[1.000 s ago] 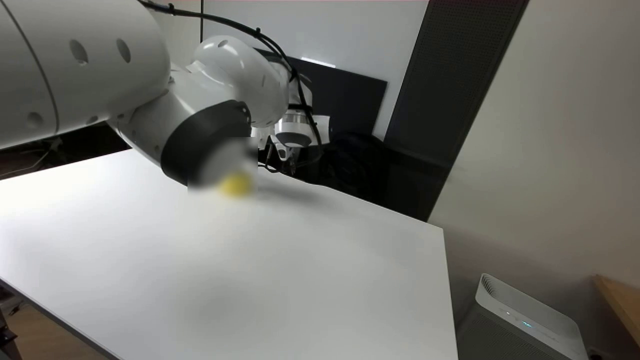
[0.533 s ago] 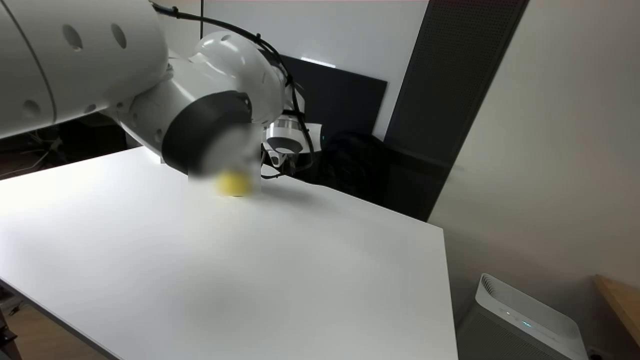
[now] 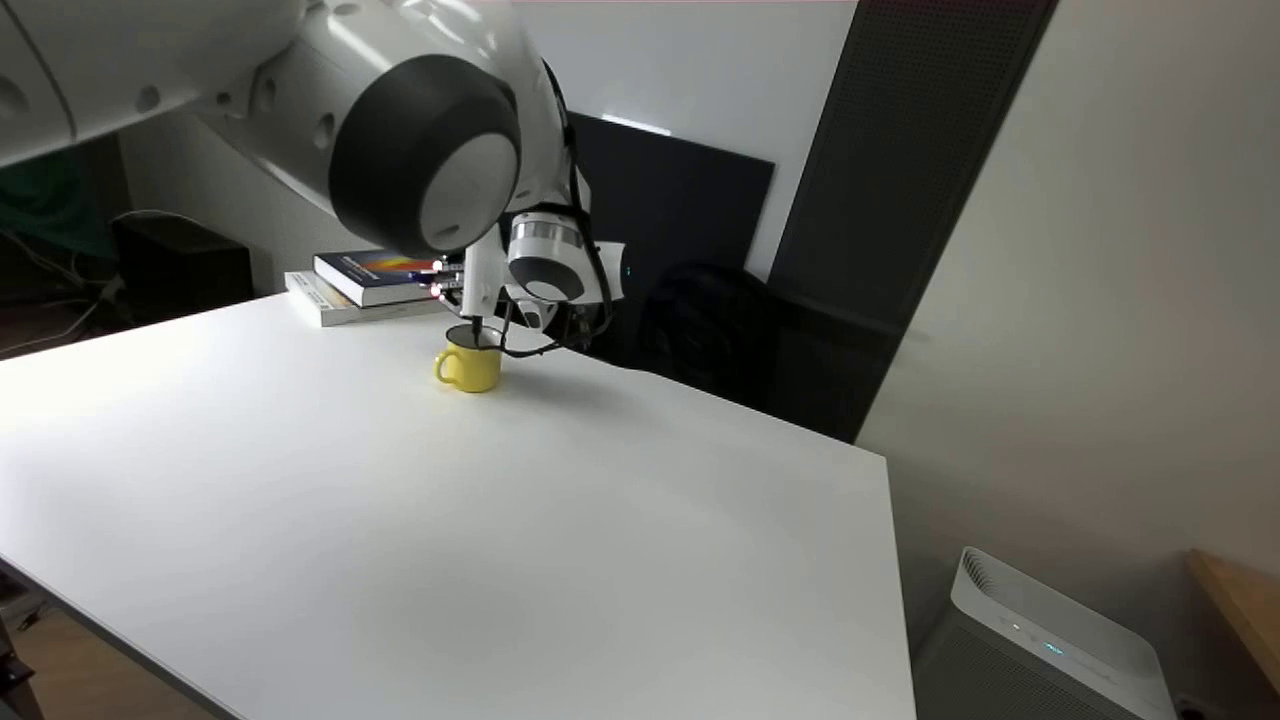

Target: Take the marker out of the mug, put it on the table, then put it back in the mug

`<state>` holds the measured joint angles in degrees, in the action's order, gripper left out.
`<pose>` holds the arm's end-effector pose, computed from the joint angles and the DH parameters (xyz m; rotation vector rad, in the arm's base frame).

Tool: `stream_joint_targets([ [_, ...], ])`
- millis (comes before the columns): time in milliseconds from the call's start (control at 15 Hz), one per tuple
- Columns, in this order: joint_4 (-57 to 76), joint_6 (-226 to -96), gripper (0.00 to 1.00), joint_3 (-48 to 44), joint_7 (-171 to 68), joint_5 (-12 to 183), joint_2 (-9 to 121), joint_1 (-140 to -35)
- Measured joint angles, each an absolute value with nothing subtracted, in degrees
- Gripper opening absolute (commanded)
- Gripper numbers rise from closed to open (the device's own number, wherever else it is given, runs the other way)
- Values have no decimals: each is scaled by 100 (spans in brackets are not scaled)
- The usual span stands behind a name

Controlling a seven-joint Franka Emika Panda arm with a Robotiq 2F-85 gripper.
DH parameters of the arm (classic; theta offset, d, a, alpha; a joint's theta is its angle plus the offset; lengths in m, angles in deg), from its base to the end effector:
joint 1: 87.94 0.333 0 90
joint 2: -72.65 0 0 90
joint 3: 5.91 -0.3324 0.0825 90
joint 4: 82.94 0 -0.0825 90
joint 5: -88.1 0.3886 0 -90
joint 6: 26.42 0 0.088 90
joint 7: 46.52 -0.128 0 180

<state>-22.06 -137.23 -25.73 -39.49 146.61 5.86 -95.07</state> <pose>0.7715 0.1512 0.1530 -1.8768 0.3691 0.2906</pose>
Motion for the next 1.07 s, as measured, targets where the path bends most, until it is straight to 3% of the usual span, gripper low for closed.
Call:
stream_joint_targets([
  [1067,1483,-13190,5,-1394,-2297,16453,3049,-9758],
])
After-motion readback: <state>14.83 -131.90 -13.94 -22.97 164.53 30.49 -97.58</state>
